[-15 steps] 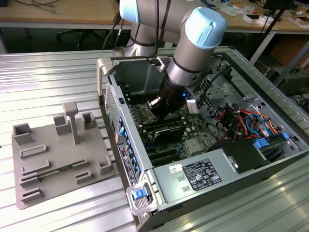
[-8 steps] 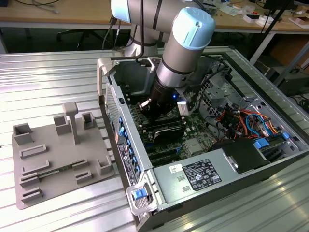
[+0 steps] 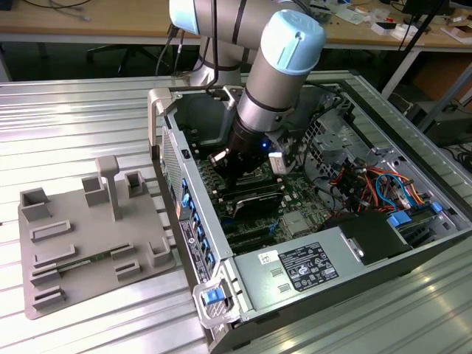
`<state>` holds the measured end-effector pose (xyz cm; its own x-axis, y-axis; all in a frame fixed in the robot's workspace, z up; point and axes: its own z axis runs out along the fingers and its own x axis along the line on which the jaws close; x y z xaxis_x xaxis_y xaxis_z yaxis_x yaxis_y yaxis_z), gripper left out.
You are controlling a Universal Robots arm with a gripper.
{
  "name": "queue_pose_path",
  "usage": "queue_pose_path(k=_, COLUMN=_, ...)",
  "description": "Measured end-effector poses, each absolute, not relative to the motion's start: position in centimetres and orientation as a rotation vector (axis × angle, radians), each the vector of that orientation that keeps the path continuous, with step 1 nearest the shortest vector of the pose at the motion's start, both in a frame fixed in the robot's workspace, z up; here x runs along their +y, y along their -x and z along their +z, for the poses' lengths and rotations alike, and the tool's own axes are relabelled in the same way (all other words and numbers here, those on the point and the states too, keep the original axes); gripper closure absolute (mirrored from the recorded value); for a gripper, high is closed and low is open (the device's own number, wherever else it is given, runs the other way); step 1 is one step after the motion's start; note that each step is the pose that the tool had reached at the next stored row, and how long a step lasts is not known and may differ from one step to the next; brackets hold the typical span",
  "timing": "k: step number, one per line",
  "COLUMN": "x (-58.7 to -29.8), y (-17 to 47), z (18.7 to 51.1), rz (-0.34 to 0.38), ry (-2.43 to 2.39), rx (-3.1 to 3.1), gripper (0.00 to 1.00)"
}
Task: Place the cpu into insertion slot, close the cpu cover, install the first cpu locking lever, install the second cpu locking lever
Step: 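Install the second cpu locking lever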
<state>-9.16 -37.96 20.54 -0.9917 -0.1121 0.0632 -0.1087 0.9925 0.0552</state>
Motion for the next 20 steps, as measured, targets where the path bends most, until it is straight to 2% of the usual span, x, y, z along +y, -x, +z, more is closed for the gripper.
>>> queue_pose_path(k=10, x=-37.8, y=9.2, z=20.2, rz=-0.079, ry=-0.182, rx=-3.069, gripper=0.89)
queue_pose_path(k=16, x=-37.8, y=9.2, z=20.6, rz=-0.047, ry=-0.181, rx=-3.069, gripper=0.89)
queue_pose_path(k=20, x=-37.8, y=8.0, z=21.1, rz=-0.064, ry=-0.181, rx=-3.059, gripper=0.89)
